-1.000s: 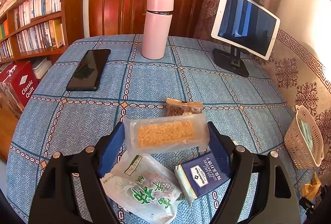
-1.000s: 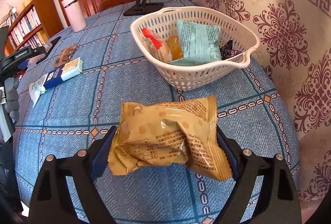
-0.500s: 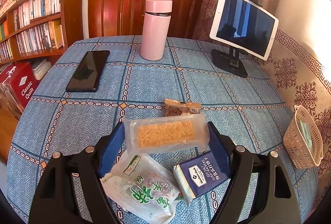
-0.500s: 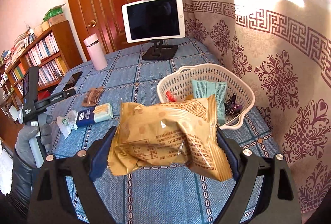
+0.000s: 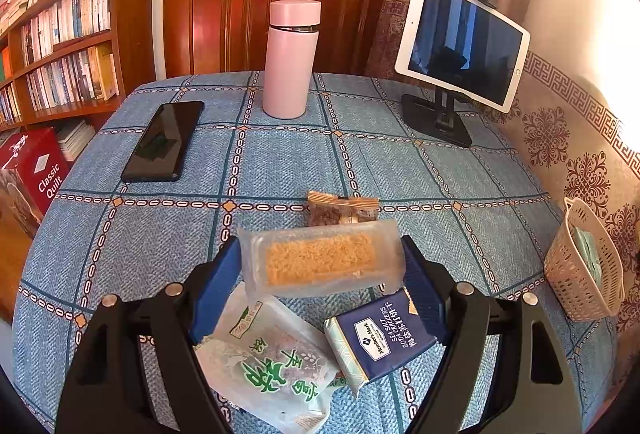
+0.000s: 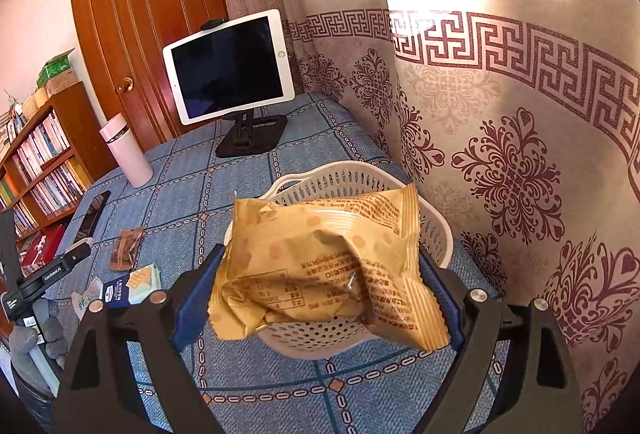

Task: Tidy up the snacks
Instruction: 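Lower the tan bag into the basket and open the right gripper, then carry the rice bar into the basket with the left gripper and release it, then withdraw both grippers from the basket toward the remaining snacks, then grasp the brown clear snack pack with the left gripper, then lift the brown pack with the left gripper while the right grasps the blue cracker pack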

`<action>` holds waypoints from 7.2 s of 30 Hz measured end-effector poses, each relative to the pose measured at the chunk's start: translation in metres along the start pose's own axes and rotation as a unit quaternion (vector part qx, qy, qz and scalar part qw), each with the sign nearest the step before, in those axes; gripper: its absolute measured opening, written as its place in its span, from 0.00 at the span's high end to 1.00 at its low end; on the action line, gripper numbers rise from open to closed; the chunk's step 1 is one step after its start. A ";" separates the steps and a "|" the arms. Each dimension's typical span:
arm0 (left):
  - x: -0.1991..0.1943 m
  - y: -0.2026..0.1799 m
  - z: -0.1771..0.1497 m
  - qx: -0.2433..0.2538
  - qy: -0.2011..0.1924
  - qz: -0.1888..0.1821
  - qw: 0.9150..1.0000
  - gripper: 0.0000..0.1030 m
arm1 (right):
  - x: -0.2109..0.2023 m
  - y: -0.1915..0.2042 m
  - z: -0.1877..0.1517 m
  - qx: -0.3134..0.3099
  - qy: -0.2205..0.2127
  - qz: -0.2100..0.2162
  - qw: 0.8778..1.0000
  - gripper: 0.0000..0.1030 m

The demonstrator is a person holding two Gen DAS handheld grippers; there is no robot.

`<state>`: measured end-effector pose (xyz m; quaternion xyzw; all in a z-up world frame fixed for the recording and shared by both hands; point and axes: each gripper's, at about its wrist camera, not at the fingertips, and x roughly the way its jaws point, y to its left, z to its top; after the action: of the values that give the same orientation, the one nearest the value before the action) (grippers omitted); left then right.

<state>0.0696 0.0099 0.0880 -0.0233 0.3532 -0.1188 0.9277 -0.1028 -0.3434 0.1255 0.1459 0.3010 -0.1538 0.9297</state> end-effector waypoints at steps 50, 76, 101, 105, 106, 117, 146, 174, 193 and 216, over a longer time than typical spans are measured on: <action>-0.015 -0.081 -0.011 0.073 0.000 0.009 0.997 0.23 | -0.022 -0.037 -0.058 0.028 -0.026 0.014 0.999 0.09; -0.031 -0.270 -0.021 0.212 -0.010 -0.084 0.974 0.23 | -0.008 -0.071 -0.094 0.058 0.009 0.049 0.997 0.09; -0.031 -0.294 -0.008 0.173 0.007 -0.098 0.980 0.03 | -0.016 -0.074 -0.099 0.060 0.009 0.078 0.995 0.09; -0.044 -0.272 -0.007 0.156 -0.001 -0.083 0.984 0.03 | -0.021 -0.063 -0.100 0.048 0.010 0.095 0.994 0.09; -0.047 -0.266 -0.007 0.150 -0.003 -0.077 0.986 0.03 | -0.023 -0.060 -0.100 0.044 0.009 0.097 0.994 0.09; -0.107 -0.177 -0.014 0.103 -0.038 -0.013 0.994 0.03 | -0.059 -0.032 -0.110 0.026 -0.002 0.134 0.991 0.09; -0.080 0.028 -0.058 -0.042 0.043 0.111 0.992 0.03 | -0.086 0.056 -0.129 -0.055 0.038 0.203 0.977 0.09; 0.121 -0.021 0.032 0.042 0.157 0.059 0.985 0.42 | 0.067 0.133 -0.074 -0.079 0.158 0.234 0.956 0.09; 0.014 0.037 0.079 -0.017 0.153 0.084 0.984 0.45 | 0.197 0.264 -0.015 -0.207 0.307 0.350 0.860 0.09; -0.038 0.044 0.069 -0.072 0.199 0.112 0.971 0.45 | 0.118 0.261 -0.097 -0.409 0.260 0.189 0.854 0.22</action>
<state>0.0967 0.0590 0.1581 -0.0261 0.5385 0.0088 0.8422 0.0358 -0.0940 0.0260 -0.1592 0.5341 0.2056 0.8045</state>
